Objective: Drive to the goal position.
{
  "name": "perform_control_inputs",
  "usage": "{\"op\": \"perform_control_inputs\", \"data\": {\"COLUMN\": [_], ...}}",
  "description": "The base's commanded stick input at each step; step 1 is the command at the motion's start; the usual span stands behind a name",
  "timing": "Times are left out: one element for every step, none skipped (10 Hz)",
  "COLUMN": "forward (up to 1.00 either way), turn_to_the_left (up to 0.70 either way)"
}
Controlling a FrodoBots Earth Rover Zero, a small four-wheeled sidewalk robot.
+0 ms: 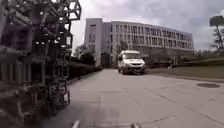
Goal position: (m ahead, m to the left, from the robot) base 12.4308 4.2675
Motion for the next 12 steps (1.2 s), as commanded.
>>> {"op": "perform_control_inputs", "data": {"forward": [0.85, 0.85, 0.85, 0.85, 0.85, 0.85, 0.85, 0.85, 0.85, 0.85, 0.85, 0.85], "turn_to_the_left": [0.0, 0.0, 0.0, 0.0, 0.0, 0.0, 0.0, 0.0, 0.0, 0.0, 0.0, 0.0]}}
